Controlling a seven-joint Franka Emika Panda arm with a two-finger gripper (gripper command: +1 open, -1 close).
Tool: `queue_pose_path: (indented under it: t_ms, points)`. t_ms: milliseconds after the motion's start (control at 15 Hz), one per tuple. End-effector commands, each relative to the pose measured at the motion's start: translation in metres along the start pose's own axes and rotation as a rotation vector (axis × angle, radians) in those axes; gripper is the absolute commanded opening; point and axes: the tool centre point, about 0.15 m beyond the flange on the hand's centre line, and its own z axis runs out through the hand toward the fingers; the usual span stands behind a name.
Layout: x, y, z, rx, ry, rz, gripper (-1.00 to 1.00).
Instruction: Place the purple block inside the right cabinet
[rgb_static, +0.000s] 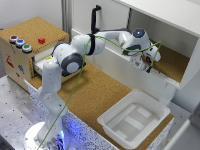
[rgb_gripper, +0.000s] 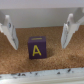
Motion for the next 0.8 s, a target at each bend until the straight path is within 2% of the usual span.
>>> queue_pose_path:
  t_ms: [0,200,467,733]
  points:
    - [-0.060,-0.019,-0.083,0.048,0.005,-0.070,1.00]
    - [-0.109,-0.034,-0.106,0.097,-0.052,-0.137,1.00]
    - [-0.186,-0.069,-0.115,0.138,-0.212,-0.225,1.00]
    - [-0.213,-0.146,-0.150,0.163,-0.222,-0.311,1.00]
